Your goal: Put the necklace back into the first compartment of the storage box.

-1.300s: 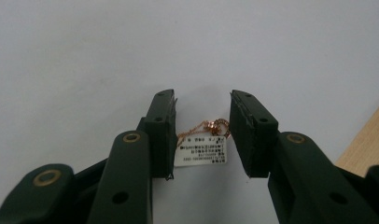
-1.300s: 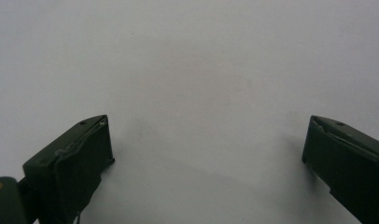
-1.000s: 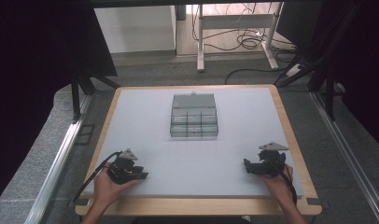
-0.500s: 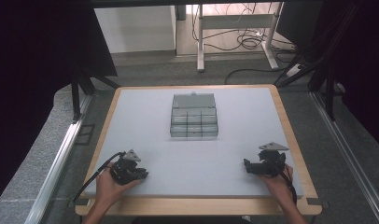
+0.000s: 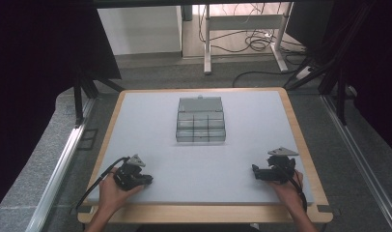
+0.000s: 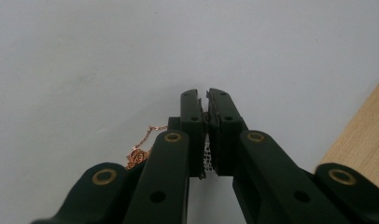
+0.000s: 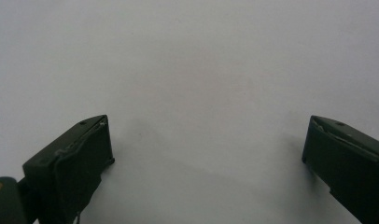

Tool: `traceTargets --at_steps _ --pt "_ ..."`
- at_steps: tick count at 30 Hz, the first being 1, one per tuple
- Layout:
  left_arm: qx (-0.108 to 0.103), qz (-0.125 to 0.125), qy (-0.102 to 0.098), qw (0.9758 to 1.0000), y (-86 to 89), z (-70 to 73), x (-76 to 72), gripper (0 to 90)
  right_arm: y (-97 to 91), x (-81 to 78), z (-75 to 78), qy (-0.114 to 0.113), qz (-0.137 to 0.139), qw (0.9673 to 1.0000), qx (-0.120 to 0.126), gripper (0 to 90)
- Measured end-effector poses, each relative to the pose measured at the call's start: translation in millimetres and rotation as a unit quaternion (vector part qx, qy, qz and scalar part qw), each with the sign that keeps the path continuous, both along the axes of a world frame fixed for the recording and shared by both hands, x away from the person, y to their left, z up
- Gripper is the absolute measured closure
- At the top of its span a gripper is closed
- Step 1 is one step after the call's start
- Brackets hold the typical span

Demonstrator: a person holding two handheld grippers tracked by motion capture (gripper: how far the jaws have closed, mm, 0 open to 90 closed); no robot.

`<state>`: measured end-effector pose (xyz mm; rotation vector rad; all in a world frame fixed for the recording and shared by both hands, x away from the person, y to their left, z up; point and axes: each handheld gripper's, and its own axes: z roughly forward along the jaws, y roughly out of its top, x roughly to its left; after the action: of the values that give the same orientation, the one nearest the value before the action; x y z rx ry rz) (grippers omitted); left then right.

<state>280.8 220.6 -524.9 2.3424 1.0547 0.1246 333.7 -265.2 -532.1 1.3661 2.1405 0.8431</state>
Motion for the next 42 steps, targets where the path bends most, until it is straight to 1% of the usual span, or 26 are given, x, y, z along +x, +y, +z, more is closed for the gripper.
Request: traceTargets --at_steps 10,11,12,23,30,33,37,39,42 --pt "0.001 0.000 -0.002 1.0000 0.3 0.7 -0.9 86.8 -0.1 0.1 0.0 0.000 0.001 1.0000 0.000 1.3" --pt "0.004 0.000 -0.005 1.0000 0.3 0.8 -1.5 90.0 -0.1 0.1 0.0 0.000 0.000 1.0000 0.000 1.3" --pt "0.010 0.000 -0.004 0.9999 0.0 0.2 -1.6 90.0 -0.1 0.1 0.0 0.000 0.000 1.0000 0.000 1.3" --pt "0.007 -0.002 -0.005 1.0000 -0.1 0.9 -2.2 90.0 -0.1 0.2 0.0 0.000 0.001 1.0000 0.000 1.3" --pt "-0.004 0.001 -0.014 0.9999 1.9 5.0 -3.7 90.0 -0.2 0.2 0.1 0.001 0.001 1.0000 0.001 1.3" --pt "-0.019 0.004 -0.016 0.9997 4.5 8.3 -4.7 90.0 -0.2 0.2 0.1 0.001 0.001 1.0000 0.001 1.3" --pt "-0.034 0.010 -0.026 0.9990 9.2 13.7 -6.8 90.0 -0.3 0.1 0.1 0.000 0.002 1.0000 0.000 1.3" --pt "-0.036 0.009 -0.029 0.9989 12.4 16.5 -7.7 90.0 -0.3 0.2 0.1 0.000 0.002 1.0000 0.001 1.3" --pt "-0.044 0.011 -0.030 0.9985 15.8 18.3 -7.5 90.0 -0.4 0.3 0.1 0.001 0.002 1.0000 0.000 1.3"
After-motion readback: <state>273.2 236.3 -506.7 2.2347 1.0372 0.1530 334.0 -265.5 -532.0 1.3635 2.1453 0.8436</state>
